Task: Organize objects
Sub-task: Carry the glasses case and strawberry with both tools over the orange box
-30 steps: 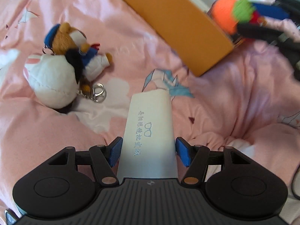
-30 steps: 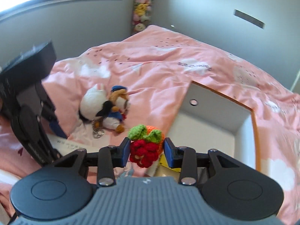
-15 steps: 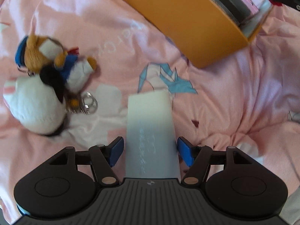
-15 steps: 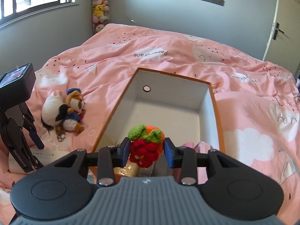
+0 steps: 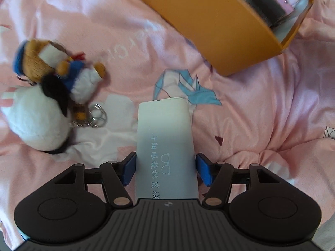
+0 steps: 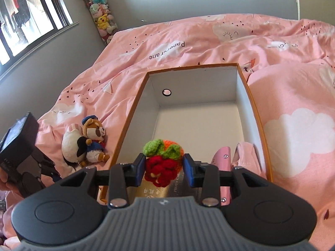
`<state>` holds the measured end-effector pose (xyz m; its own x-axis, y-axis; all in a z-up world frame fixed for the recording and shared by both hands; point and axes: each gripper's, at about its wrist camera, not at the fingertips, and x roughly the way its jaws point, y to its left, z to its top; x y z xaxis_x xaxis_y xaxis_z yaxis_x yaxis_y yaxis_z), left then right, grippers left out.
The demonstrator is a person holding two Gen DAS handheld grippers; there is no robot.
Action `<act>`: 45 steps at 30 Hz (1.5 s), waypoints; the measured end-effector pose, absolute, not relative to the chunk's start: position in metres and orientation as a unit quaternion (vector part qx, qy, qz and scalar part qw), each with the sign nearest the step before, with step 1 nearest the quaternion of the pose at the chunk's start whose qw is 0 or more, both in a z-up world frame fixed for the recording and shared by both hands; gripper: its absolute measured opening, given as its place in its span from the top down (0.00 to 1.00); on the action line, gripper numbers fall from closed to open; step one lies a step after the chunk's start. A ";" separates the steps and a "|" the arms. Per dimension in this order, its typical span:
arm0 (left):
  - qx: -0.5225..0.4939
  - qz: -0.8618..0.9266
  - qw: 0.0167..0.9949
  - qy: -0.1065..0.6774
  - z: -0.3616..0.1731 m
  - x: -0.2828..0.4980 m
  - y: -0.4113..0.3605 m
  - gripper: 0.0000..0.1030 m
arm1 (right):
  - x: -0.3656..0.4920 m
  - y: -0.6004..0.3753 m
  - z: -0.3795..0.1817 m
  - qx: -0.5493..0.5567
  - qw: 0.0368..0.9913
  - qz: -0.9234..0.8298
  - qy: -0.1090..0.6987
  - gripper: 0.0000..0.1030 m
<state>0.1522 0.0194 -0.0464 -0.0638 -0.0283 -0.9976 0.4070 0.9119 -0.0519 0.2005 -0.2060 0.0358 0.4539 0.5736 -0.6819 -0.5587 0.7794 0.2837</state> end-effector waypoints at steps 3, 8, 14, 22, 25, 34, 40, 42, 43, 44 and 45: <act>0.145 -0.168 0.706 0.672 -0.022 0.147 0.018 0.33 | 0.207 -0.207 0.031 0.018 0.848 0.334 0.412 0.61; 0.189 -0.181 0.751 0.607 0.029 0.149 0.004 0.33 | 0.217 -0.206 0.032 0.003 0.849 0.331 0.413 0.61; 0.247 -0.200 0.785 0.532 0.080 0.168 -0.029 0.33 | 0.231 -0.211 0.047 -0.014 0.860 0.326 0.392 0.61; 0.334 -0.270 0.772 0.469 0.074 0.227 -0.108 0.33 | 0.262 -0.231 0.070 -0.023 0.882 0.297 0.365 0.61; 0.346 -0.294 0.751 0.480 0.046 0.255 -0.133 0.33 | 0.274 -0.237 0.073 -0.029 0.892 0.276 0.357 0.61; 0.412 -0.343 0.682 0.498 -0.044 0.300 -0.161 0.33 | 0.303 -0.240 0.048 -0.022 0.883 0.274 0.380 0.61; 0.434 -0.376 0.655 0.491 -0.078 0.308 -0.164 0.33 | 0.310 -0.240 0.037 -0.020 0.880 0.274 0.387 0.61; 0.433 -0.376 0.653 0.494 -0.088 0.312 -0.164 0.33 | 0.310 -0.239 0.036 -0.025 0.881 0.274 0.386 0.61; 0.432 -0.379 0.651 0.495 -0.092 0.313 -0.163 0.33 | 0.309 -0.239 0.036 -0.026 0.881 0.273 0.385 0.61; 0.430 -0.387 0.649 0.495 -0.096 0.312 -0.161 0.33 | 0.308 -0.239 0.036 -0.027 0.881 0.273 0.385 0.61; 0.421 -0.397 0.647 0.497 -0.097 0.313 -0.160 0.33 | 0.308 -0.239 0.036 -0.026 0.881 0.274 0.385 0.61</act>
